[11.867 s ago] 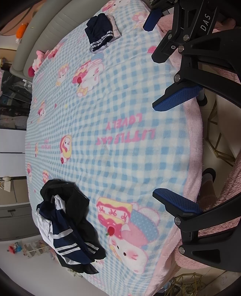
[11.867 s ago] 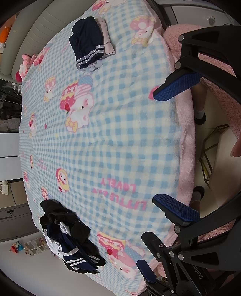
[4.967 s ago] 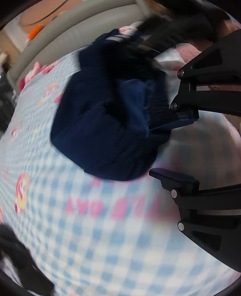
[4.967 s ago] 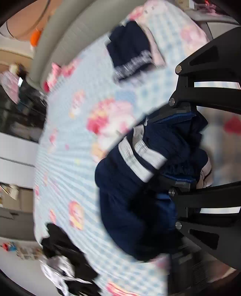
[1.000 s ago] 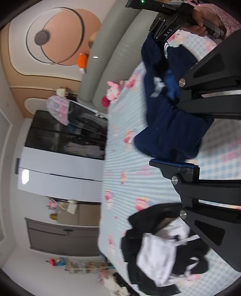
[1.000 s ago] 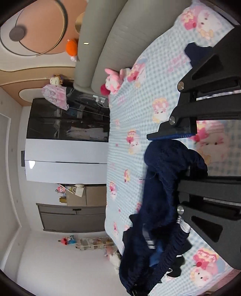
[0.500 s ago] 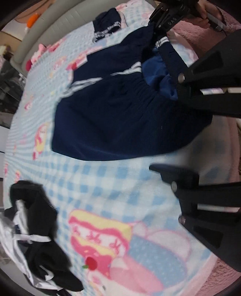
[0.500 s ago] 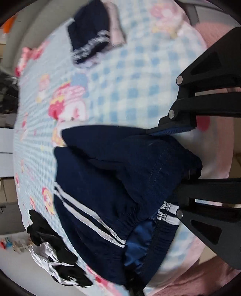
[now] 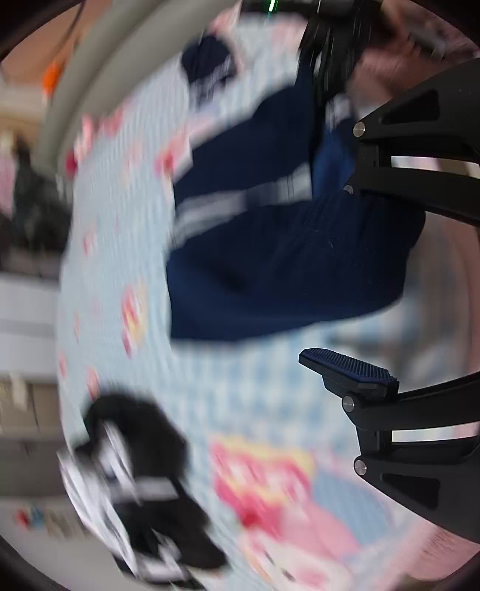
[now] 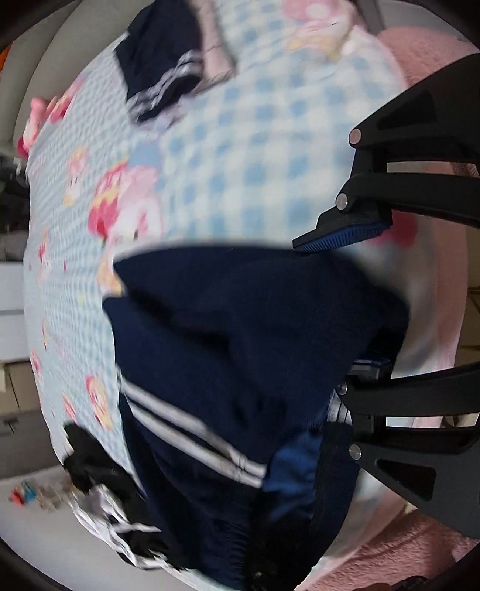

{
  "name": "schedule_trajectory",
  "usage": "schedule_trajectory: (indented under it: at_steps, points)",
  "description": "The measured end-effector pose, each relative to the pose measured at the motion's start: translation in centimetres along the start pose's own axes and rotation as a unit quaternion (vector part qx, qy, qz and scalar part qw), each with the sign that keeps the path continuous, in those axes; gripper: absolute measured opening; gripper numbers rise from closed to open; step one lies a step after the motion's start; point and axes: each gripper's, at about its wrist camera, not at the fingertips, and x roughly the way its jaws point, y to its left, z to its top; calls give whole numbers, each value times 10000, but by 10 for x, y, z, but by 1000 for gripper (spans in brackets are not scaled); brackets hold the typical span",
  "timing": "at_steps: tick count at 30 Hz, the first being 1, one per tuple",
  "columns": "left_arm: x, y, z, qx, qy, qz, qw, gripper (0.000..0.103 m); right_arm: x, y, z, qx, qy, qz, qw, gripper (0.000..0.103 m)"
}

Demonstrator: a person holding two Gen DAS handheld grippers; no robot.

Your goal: Fold clothes

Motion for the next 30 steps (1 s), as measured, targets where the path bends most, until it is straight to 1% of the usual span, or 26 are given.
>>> schedule_trajectory:
  at_steps: [1, 2, 3, 4, 6, 7, 9, 10, 12, 13, 14, 15, 16, 17, 18, 19, 20, 21, 22, 23, 24, 25, 26, 27, 28, 30]
  points:
    - [3, 12, -2, -194, 174, 185, 9995, 58, -4, -7, 0, 142, -45, 62, 9999, 50]
    - [6, 23, -4, -410, 385, 5, 9984, 60, -9, -14, 0, 289, -97, 145, 9994, 58]
    - [7, 35, -6, -673, 607, -431, 9950, 61, -13, -22, 1, 442, -183, 331, 9983, 60]
    - [4, 43, -9, -876, 698, -795, 9905, 61, -15, -26, 0, 493, -212, 476, 9974, 60]
    - [-12, 44, -11, -924, 442, -1014, 9896, 61, -18, -29, -1, 510, -258, 693, 9960, 60]
    - [-22, 37, -12, -691, 216, -965, 9927, 61, -20, -28, -1, 476, -291, 765, 9955, 60]
    - [-36, 18, -14, -117, -175, -662, 9976, 62, -31, -17, -2, 271, -521, 794, 9951, 60]
    - [-37, 10, -15, 98, -281, -473, 9984, 62, -37, -11, -2, 169, -636, 808, 9946, 60]
    - [-34, 4, -12, 144, -334, -321, 9988, 62, -50, 6, -3, -133, -898, 805, 9926, 60]
    - [-32, 2, -11, 109, -351, -318, 9988, 62, -56, 16, -4, -317, -1026, 790, 9911, 62]
    - [-30, 7, -9, -110, -336, -547, 9979, 63, -56, 25, -5, -494, -1055, 761, 9903, 65]
    - [-29, 12, -7, -327, -336, -793, 9957, 62, -54, 34, -8, -677, -993, 693, 9903, 65]
    - [-30, 18, -5, -536, -384, -1094, 9918, 62, -48, 39, -10, -765, -896, 641, 9910, 65]
    - [-31, 24, -4, -749, -429, -1422, 9861, 62, -41, 43, -14, -803, -769, 603, 9920, 64]
    - [-30, 29, -3, -992, -458, -1890, 9759, 63, -31, 43, -18, -775, -587, 543, 9938, 63]
    - [-26, 36, -4, -1283, -417, -2515, 9584, 63, -21, 43, -23, -738, -403, 479, 9953, 63]
    - [-21, 44, -6, -1536, -259, -3133, 9368, 64, -13, 38, -27, -645, -229, 414, 9968, 63]
    - [-15, 51, -8, -1754, -116, -3594, 9165, 65, -12, 33, -28, -519, -189, 460, 9974, 63]
    - [-11, 55, -11, -1839, -45, -3495, 9187, 69, -15, 30, -26, -440, -227, 518, 9974, 63]
    - [-10, 54, -13, -1736, -32, -2956, 9394, 73, -19, 28, -24, -375, -279, 556, 9974, 63]
    - [-8, 47, -15, -1354, 52, -1989, 9706, 77, -25, 28, -20, -390, -406, 491, 9972, 63]
    - [-4, 33, -16, -690, 221, -817, 9940, 77, -30, 31, -17, -456, -528, 429, 9966, 64]
    - [-1, 18, -20, -48, 286, -75, 9996, 76, -35, 33, -15, -523, -638, 389, 9958, 64]
    - [-2, 6, -24, 401, 214, 132, 9989, 76, -38, 36, -13, -588, -677, 470, 9949, 64]
    - [-4, -5, -28, 720, 147, 189, 9971, 76, -40, 39, -11, -647, -706, 555, 9939, 64]
    - [-16, -11, -25, 512, 17, -664, 9965, 76, -35, 43, -13, -664, -568, 775, 9932, 64]
